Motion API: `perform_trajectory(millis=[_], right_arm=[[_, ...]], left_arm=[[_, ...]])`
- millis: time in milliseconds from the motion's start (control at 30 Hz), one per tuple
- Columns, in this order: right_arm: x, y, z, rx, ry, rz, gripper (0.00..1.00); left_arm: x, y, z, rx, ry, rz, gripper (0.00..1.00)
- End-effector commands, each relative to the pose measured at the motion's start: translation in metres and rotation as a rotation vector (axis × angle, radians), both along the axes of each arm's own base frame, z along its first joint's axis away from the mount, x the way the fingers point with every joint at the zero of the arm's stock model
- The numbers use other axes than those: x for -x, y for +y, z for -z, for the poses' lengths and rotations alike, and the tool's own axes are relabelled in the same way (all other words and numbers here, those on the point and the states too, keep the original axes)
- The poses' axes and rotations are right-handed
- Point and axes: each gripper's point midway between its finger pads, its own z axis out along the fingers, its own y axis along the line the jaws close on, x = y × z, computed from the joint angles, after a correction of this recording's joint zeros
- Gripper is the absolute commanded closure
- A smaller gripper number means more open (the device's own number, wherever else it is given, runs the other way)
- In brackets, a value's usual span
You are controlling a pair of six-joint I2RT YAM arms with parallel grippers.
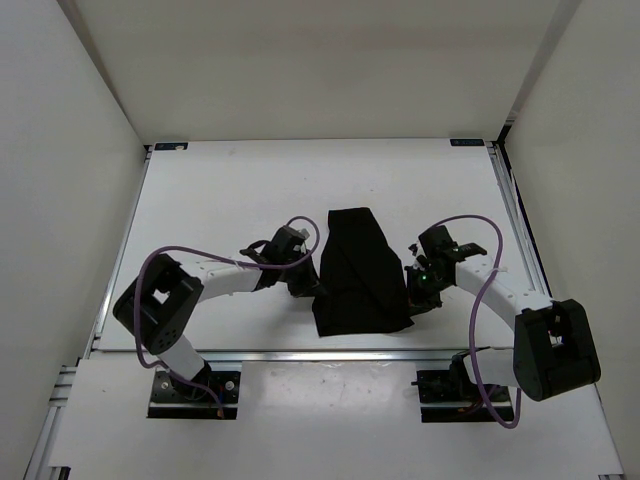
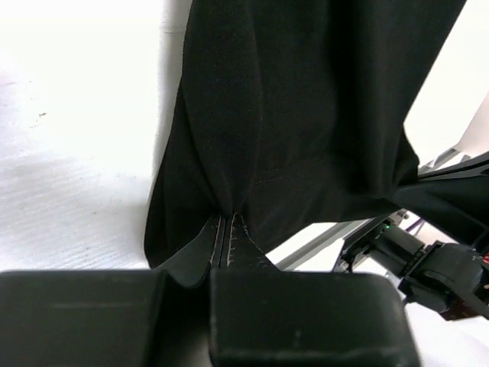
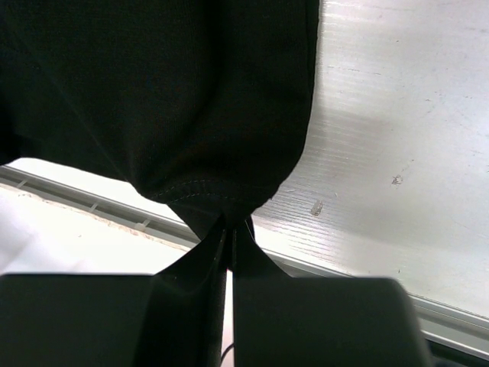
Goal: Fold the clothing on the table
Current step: Flatten the skirt out
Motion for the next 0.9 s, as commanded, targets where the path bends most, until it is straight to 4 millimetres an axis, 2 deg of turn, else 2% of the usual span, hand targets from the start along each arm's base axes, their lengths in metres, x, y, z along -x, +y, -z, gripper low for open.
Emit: perform_trajectory(millis=[0, 33, 67, 100, 133, 167, 200, 267, 300, 333, 367, 400, 433, 500, 533, 567, 600, 633, 667, 700, 733, 767, 800, 833, 867], right_arm=[[-0.009, 0.001, -0.009, -0.014, -0.034, 0.013, 1.0], [-0.012, 0.001, -0.012, -0.024, -0.045, 0.024, 1.0], [-0.014, 0.0, -0.014, -0.03, -0.051, 0.029, 0.92], [-0.014, -0.003, -0.014, -0.033, -0.047, 0.047, 0.69], [-0.017, -0.004, -0.016, -0.041, -0.051, 0.063, 0.53], [-0.019, -0.005, -0.018, -0.046, -0.057, 0.076, 0.46], [-0.023, -0.008, -0.02, -0.046, -0.071, 0.095, 0.3], [-0.03, -0.012, -0.025, -0.051, -0.101, 0.151, 0.2], [-0.035, -0.016, -0.03, -0.051, -0.125, 0.177, 0.17], [-0.042, -0.02, -0.034, -0.052, -0.149, 0.216, 0.15], [-0.045, -0.022, -0.036, -0.055, -0.164, 0.241, 0.14], [-0.049, -0.026, -0.041, -0.057, -0.182, 0.267, 0.14], [-0.052, -0.027, -0.042, -0.063, -0.193, 0.278, 0.13], [-0.059, -0.033, -0.047, -0.063, -0.214, 0.311, 0.12], [-0.057, -0.032, -0.043, -0.058, -0.203, 0.3, 0.12], [-0.06, -0.035, -0.045, -0.047, -0.217, 0.316, 0.11], [-0.061, -0.034, -0.044, -0.043, -0.215, 0.318, 0.12], [-0.06, -0.033, -0.041, -0.04, -0.205, 0.312, 0.11], [-0.06, -0.03, -0.041, -0.045, -0.206, 0.308, 0.11], [-0.06, -0.029, -0.04, -0.043, -0.2, 0.307, 0.1], [-0.061, -0.026, -0.038, -0.04, -0.199, 0.303, 0.09], [-0.06, -0.023, -0.036, -0.046, -0.191, 0.298, 0.09], [-0.061, -0.022, -0.035, -0.045, -0.187, 0.302, 0.09], [-0.063, -0.019, -0.035, -0.046, -0.183, 0.295, 0.08], [-0.06, -0.016, -0.033, -0.054, -0.171, 0.292, 0.07]], left_arm=[[-0.005, -0.009, -0.01, 0.044, -0.016, 0.017, 1.0], [-0.012, -0.012, -0.019, 0.047, -0.047, 0.025, 1.0], [-0.012, -0.009, -0.017, 0.019, -0.055, 0.048, 1.0], [-0.02, -0.011, -0.024, -0.001, -0.072, 0.041, 1.0], [-0.033, -0.019, -0.037, 0.001, -0.13, 0.069, 1.0], [-0.044, -0.025, -0.051, -0.006, -0.172, 0.088, 1.0], [-0.044, -0.026, -0.047, -0.037, -0.161, 0.102, 1.0], [-0.066, -0.052, -0.08, -0.002, -0.248, 0.147, 1.0], [-0.064, -0.065, -0.079, 0.018, -0.23, 0.185, 1.0], [-0.067, -0.087, -0.091, 0.08, -0.226, 0.228, 1.0], [-0.076, -0.105, -0.118, 0.153, -0.252, 0.242, 1.0], [-0.069, -0.12, -0.122, 0.211, -0.214, 0.287, 1.0], [-0.067, -0.136, -0.15, 0.282, -0.229, 0.317, 1.0], [-0.067, -0.148, -0.19, 0.378, -0.288, 0.341, 1.0], [-0.066, -0.144, -0.219, 0.446, -0.34, 0.355, 1.0], [-0.064, -0.132, -0.232, 0.501, -0.32, 0.349, 1.0], [-0.065, -0.126, -0.231, 0.553, -0.288, 0.311, 1.0], [-0.072, -0.109, -0.258, 0.625, -0.356, 0.299, 1.0], [-0.075, -0.085, -0.255, 0.636, -0.326, 0.237, 1.0], [-0.075, -0.071, -0.236, 0.61, -0.305, 0.204, 1.0], [-0.085, -0.046, -0.238, 0.57, -0.337, 0.132, 1.0], [-0.091, -0.021, -0.223, 0.496, -0.377, 0.076, 1.0], [-0.083, -0.003, -0.189, 0.396, -0.332, 0.065, 1.0], [-0.085, 0.018, -0.18, 0.334, -0.335, 0.009, 1.0], [-0.079, 0.04, -0.154, 0.252, -0.325, -0.031, 1.0]])
